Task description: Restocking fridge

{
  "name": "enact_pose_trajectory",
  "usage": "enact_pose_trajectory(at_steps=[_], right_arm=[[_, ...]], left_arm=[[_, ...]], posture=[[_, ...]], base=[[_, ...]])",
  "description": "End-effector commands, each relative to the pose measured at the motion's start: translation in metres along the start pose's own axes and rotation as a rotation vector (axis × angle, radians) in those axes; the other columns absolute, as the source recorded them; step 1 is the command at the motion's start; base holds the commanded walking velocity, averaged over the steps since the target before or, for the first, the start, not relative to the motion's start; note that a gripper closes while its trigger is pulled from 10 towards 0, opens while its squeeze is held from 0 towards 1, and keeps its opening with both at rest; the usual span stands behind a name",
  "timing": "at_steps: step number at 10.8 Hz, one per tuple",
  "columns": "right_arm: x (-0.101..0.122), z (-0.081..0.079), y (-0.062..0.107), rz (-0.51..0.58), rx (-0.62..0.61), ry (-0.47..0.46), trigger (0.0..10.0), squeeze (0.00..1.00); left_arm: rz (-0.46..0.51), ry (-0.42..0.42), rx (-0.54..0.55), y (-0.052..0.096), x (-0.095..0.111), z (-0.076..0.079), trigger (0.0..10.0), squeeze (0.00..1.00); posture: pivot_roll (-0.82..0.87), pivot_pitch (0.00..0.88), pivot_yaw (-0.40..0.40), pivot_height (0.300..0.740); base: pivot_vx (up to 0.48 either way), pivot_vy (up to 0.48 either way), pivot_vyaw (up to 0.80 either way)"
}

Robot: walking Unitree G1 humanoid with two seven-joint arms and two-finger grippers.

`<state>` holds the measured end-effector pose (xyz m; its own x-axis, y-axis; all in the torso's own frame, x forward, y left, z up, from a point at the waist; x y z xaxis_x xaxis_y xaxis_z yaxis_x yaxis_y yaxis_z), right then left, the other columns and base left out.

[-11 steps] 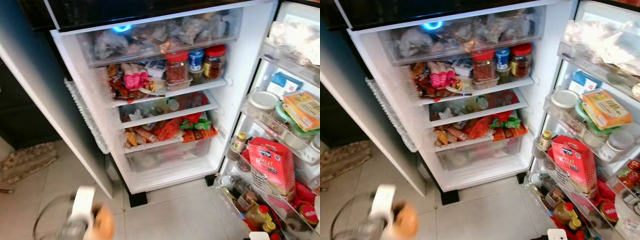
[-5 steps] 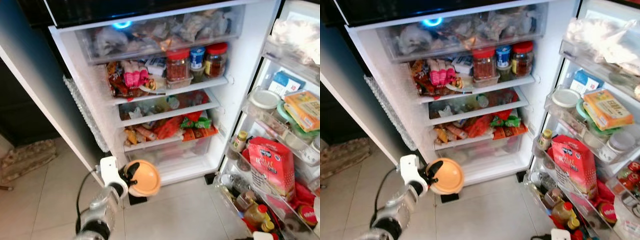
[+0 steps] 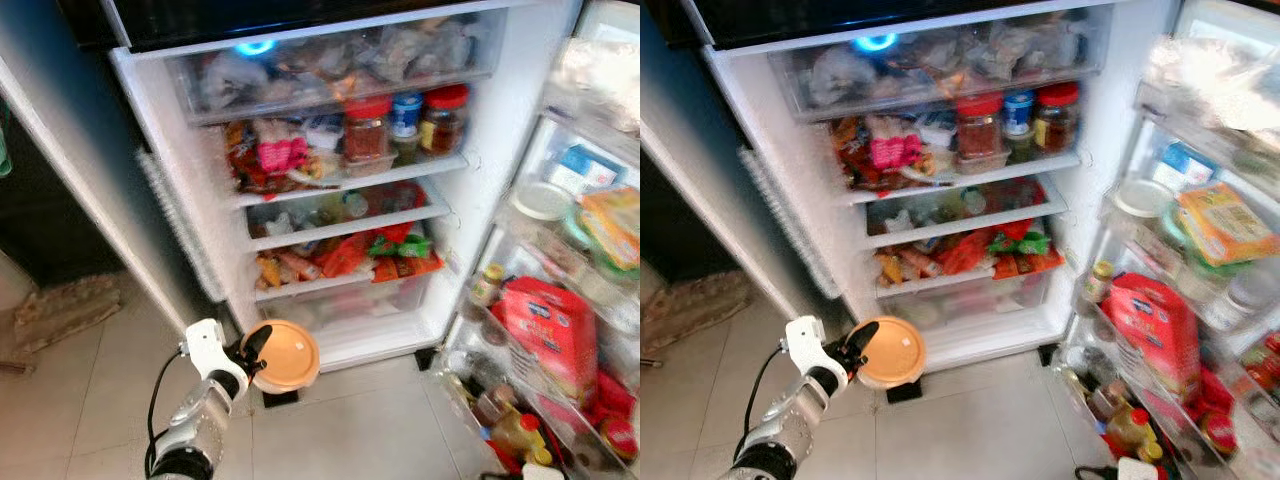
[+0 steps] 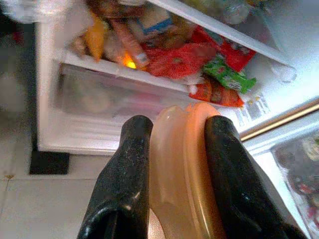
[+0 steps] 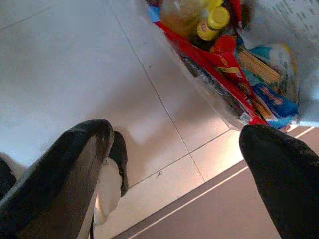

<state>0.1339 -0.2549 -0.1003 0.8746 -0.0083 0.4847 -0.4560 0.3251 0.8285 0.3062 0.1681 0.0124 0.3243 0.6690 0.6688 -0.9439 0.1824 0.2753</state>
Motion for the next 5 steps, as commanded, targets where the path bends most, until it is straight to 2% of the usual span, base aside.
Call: enact_pose_trajectory(at_steps=[1,4,5], right_arm=[[-0.0071,0.0013,0.0011,-0.022,-0.003,0.007,10.0,0.0],[-0.0024,-0.0014,0.0005,-0.007,0.002,0.021,10.0,0.0],[-0.0016,-0.0025,0.0004,-0.004,0.003,0.025,10.0,0.0]], left_arm=[[-0.012,0.013,-0.014,-0.0006,-0.001,0.0008,10.0,0.0],[-0.025,0.019,-0.009,0.0007,-0.0013,-0.0035,10.0,0.0],[-0.032,0.016,-0.011,0.001,-0.0018,-0.0047,10.0,0.0]], posture=[[-0.01,0.019,0.064,0.74],[-0.01,0.017,0.066,0.74],[-0.01,0.016,0.067,0.74]], base=[[0.24,0.0,-0.67],[0.241,0.0,0.0],[0.0,0.0,0.0]])
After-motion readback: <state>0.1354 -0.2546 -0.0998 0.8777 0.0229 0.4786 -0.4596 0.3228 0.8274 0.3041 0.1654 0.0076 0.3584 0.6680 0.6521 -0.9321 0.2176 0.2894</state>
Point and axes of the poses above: a point about 5 cm out from each wrist's last joint towards the gripper, its own y axis pointing back from the gripper into the wrist, its own x axis along the axis of the wrist's last joint, z = x × y, the point moved 1 cm from there along -y, pointing out of the wrist towards the gripper, and after that the axes turned 13 degrees about y, right-handed, at the moved point
